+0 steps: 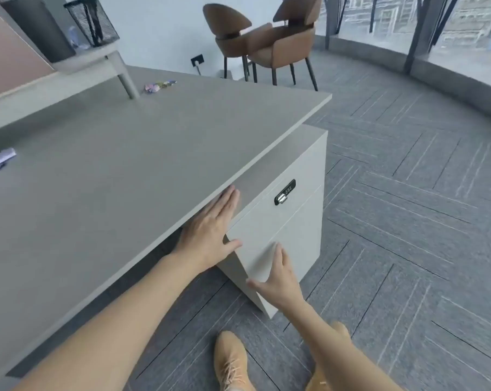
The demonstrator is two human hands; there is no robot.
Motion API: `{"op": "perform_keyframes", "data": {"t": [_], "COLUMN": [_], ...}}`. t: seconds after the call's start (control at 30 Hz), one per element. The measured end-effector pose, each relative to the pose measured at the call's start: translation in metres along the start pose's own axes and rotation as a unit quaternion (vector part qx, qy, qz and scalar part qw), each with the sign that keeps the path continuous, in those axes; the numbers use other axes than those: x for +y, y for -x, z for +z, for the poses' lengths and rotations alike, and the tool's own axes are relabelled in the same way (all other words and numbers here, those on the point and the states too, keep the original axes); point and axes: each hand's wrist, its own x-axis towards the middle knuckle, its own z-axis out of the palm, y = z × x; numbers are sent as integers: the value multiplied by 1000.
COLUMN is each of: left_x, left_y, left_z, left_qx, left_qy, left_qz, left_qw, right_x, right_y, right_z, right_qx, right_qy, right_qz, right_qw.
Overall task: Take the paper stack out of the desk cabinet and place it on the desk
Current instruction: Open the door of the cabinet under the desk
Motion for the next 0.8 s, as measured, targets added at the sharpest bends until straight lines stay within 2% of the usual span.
{"op": "perform_keyframes", "data": {"t": [0.33, 0.57, 0.8], "left_x": [-5, -3, -3], "left_y": [-6, -7, -3], "left_z": [6, 3, 5], "left_qx": [12, 14, 16], "left_qy": [-7, -15, -12], "left_qz": [30, 24, 20], "left_qw": [999, 1000, 1000], "right_x": [5, 4, 23], "right_y": [-21, -22, -2], "right_z": [41, 41, 27], "right_qx": [64, 90, 73], "right_qy": [-101, -59, -33], "right_qz": [35, 46, 47], "right_qw": [992, 993, 996]}}
